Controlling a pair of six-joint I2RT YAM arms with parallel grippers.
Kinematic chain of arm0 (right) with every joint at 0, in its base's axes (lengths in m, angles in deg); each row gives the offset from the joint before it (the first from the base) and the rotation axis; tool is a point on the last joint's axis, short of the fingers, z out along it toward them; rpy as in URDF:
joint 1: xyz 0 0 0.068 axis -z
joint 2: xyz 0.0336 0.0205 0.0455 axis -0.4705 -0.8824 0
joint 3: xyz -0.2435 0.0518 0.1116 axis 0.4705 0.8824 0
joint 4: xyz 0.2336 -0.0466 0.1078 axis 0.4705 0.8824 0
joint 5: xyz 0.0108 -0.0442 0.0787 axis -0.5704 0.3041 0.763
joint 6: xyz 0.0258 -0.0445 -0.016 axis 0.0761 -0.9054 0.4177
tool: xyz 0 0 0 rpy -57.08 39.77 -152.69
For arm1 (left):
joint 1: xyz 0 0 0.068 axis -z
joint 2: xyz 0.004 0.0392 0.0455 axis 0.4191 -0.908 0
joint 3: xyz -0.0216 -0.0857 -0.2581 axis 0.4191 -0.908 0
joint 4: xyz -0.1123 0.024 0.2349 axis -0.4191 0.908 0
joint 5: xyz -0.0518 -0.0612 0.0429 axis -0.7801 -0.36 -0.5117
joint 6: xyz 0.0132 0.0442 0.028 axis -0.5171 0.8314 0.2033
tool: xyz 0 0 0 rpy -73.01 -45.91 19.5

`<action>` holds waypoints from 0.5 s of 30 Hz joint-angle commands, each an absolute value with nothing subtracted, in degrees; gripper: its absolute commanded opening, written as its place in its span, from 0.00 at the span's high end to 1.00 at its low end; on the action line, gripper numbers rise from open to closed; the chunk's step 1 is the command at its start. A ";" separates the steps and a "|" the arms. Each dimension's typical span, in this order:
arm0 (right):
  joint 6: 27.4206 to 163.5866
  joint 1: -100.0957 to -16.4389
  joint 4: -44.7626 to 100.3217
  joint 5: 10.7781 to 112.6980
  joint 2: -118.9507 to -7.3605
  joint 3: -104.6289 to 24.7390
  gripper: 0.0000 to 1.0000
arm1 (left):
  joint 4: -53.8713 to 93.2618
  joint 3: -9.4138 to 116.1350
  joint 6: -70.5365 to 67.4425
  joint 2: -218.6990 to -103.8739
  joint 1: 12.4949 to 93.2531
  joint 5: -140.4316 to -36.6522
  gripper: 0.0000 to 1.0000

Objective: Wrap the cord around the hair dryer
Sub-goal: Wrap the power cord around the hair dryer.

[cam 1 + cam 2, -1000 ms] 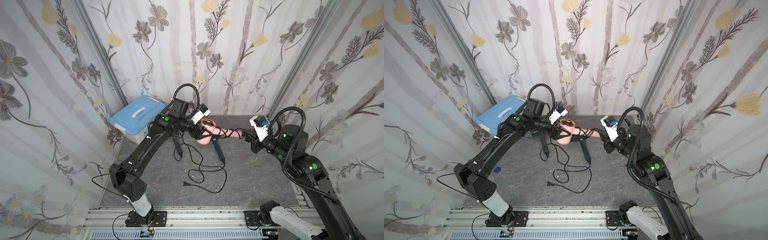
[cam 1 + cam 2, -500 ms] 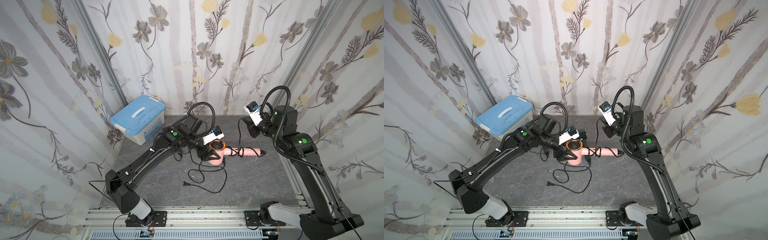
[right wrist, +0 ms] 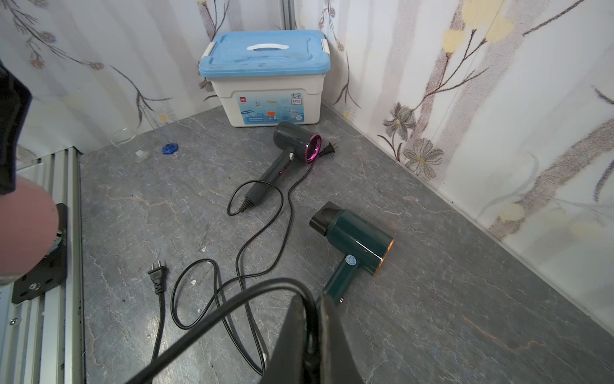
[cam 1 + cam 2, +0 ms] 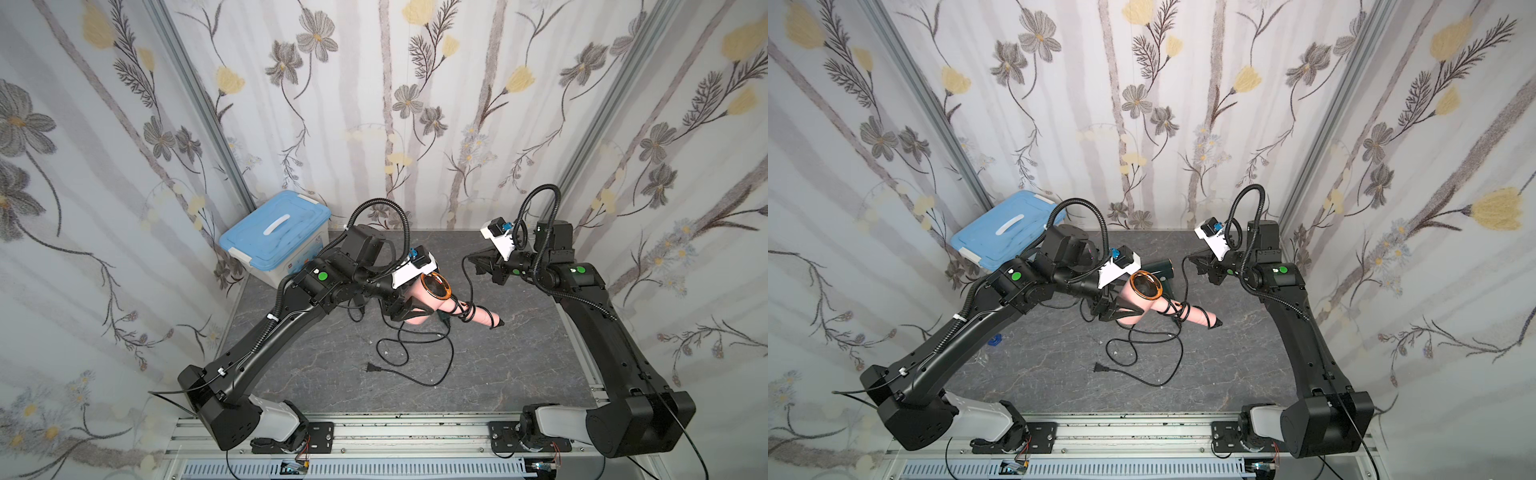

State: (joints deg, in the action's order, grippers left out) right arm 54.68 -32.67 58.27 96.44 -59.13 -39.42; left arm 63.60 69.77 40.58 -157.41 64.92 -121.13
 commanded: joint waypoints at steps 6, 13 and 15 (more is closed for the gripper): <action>55.38 -31.79 51.93 107.32 -60.45 -37.19 1.00 | 50.06 67.21 33.31 -156.02 59.09 -136.38 1.00; 58.79 -31.76 46.24 111.48 -60.59 -31.75 1.00 | 39.88 63.98 24.20 -156.17 55.94 -141.44 1.00; 59.84 -31.76 44.43 112.83 -60.92 -30.51 1.00 | 35.01 61.79 19.95 -156.30 54.68 -142.74 1.00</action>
